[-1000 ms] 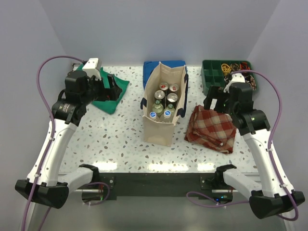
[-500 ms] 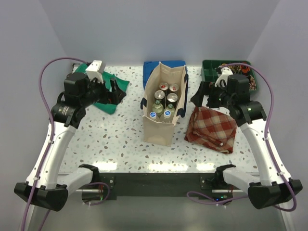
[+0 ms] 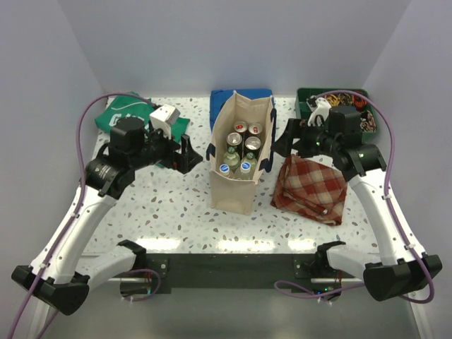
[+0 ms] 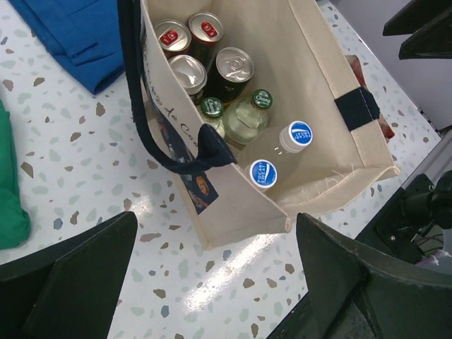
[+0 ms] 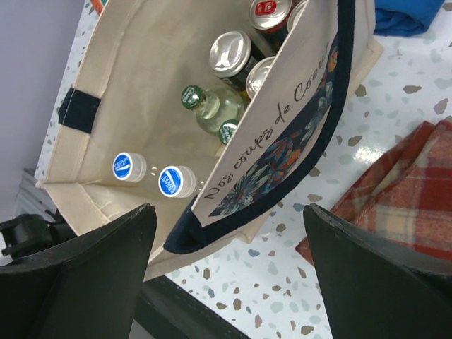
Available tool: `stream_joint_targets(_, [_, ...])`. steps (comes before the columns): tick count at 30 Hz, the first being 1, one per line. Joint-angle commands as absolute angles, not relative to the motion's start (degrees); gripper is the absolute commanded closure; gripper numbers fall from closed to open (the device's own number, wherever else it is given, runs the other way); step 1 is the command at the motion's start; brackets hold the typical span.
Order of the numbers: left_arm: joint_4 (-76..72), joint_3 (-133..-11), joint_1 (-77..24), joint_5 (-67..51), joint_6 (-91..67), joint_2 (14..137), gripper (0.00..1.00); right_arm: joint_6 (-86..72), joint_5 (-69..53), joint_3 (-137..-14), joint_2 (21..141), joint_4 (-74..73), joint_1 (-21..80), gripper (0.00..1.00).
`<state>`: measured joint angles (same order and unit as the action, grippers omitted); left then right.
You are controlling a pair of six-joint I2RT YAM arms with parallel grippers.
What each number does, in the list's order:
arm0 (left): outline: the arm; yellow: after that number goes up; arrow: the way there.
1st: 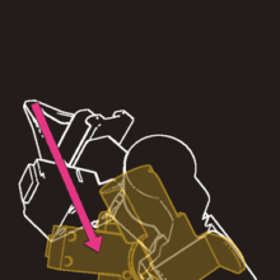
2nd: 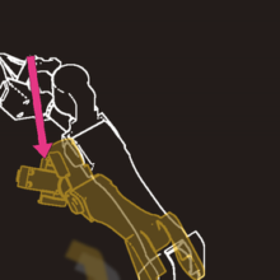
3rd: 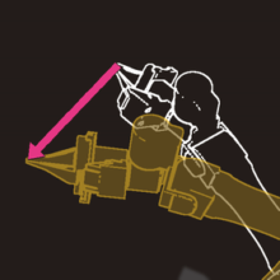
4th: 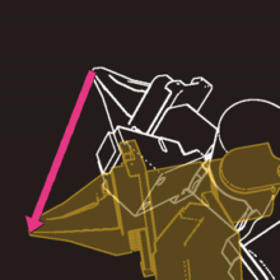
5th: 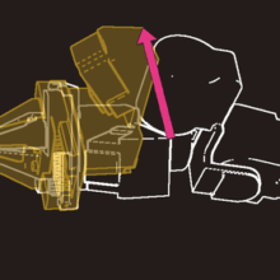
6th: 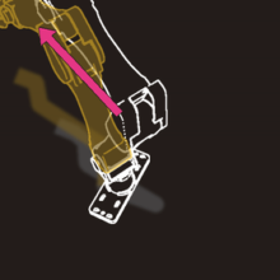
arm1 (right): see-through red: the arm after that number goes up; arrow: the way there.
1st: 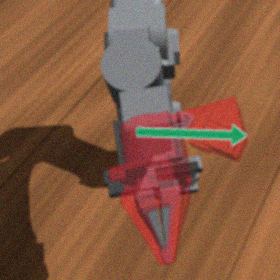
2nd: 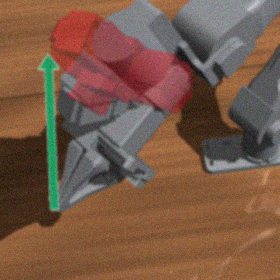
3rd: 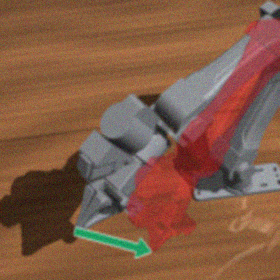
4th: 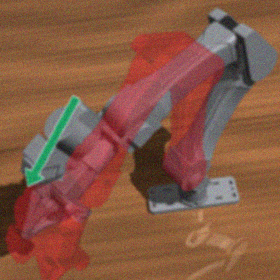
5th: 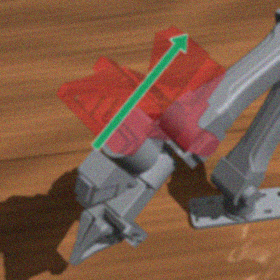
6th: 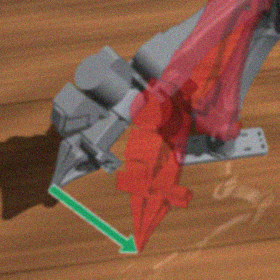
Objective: Take the beverage out of the canvas bag
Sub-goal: Take out the drink from the canvas bag.
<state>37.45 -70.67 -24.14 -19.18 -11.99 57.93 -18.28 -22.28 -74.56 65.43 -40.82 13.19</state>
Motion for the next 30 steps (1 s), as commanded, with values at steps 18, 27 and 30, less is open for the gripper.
stream_joint_targets(18, [33.31,-86.12,-39.81,-5.63,-12.57,73.03,0.00,-17.49,-28.65,-66.36,62.85,-36.75,13.89,0.08])
stream_joint_targets(27, [35.07,-89.91,-43.59,2.55,-10.90,77.61,0.00,-21.53,-30.76,-64.78,62.58,-31.03,13.97,0.08])
stream_joint_targets(30, [34.72,-89.83,-44.12,3.34,-10.64,77.61,0.00,-21.45,-31.29,-64.86,63.89,-31.29,14.15,0.09])
